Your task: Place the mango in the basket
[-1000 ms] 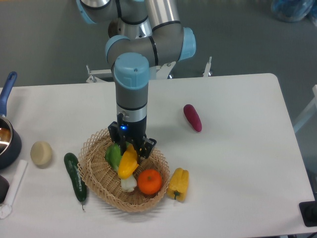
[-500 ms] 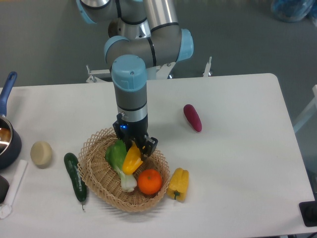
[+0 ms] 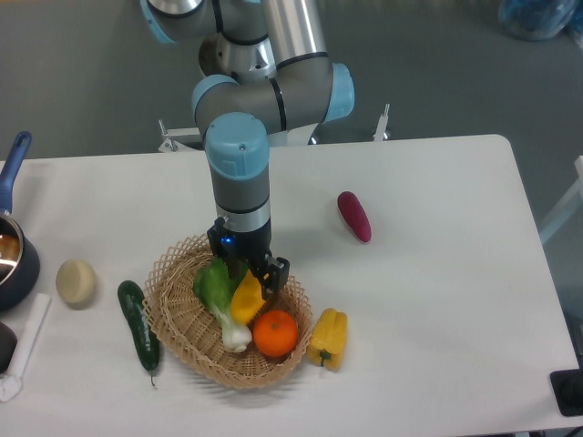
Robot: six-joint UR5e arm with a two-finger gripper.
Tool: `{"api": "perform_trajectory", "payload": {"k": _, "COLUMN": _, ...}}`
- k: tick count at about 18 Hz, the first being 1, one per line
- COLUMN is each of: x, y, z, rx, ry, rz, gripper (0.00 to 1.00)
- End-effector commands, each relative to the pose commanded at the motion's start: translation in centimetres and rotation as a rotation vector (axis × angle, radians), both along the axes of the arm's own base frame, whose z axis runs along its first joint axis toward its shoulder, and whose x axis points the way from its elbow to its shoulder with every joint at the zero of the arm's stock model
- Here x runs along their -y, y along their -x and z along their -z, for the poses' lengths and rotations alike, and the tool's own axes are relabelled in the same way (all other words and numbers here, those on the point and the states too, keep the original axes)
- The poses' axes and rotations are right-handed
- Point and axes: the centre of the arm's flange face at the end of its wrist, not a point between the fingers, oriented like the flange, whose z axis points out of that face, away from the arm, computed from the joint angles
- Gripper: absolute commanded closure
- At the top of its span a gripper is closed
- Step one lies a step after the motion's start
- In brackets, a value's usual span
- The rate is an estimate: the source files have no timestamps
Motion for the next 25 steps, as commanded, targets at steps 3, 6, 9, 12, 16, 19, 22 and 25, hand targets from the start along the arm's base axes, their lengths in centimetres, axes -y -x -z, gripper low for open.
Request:
{"api": "perform_trajectory", "payload": {"k": 3, "x": -0.4, "y": 0.8, "z": -2.3, "rx": -0.032, "ry": -0.033, "rz": -0.008, "gripper": 0.0}}
{"api": "perform_trajectory", "payload": {"k": 6, "x": 0.6, "y": 4.7, "z": -5.6, "rx": -0.1, "ry": -0.056, "rz": -0.076, "gripper": 0.0}}
{"api": "perform_trajectory", "payload": {"k": 9, "x": 2.7, "y": 9.3, "z": -8.4, "rx": -0.162, "ry": -0.066, "rz": -0.155, "gripper": 0.0}}
{"api": "perform_trajectory", "payload": {"k": 12, "x": 5.4, "y": 14.2, "z": -10.8, "rx": -0.211, "ry": -0.064, "rz": -0.169, "gripper": 0.0}}
{"api": "perform_trajectory", "payload": {"k": 16, "x": 8.8, "y": 18.6, "z": -13.6, "rx": -0.2, "ry": 0.032, "rz": -0.079, "gripper": 0.0}}
{"api": "perform_trajectory", "payload": {"k": 19, "x": 12.1, "y": 20.2, "z": -15.3, "rx": -0.203, "ry": 0.077, "rz": -0.021, "gripper": 0.0}}
{"api": "perform_trajectory", "payload": {"k": 22, "x": 16.5, "y": 20.6, "z": -17.3, "rx": -0.186, "ry": 0.131, "rz": 0.065, "gripper": 0.0}}
{"api": "perform_trajectory", "payload": {"k": 25, "x": 19.2, "y": 20.7, "z": -18.7, "rx": -0.185, "ry": 0.128, "rz": 0.112, "gripper": 0.0}}
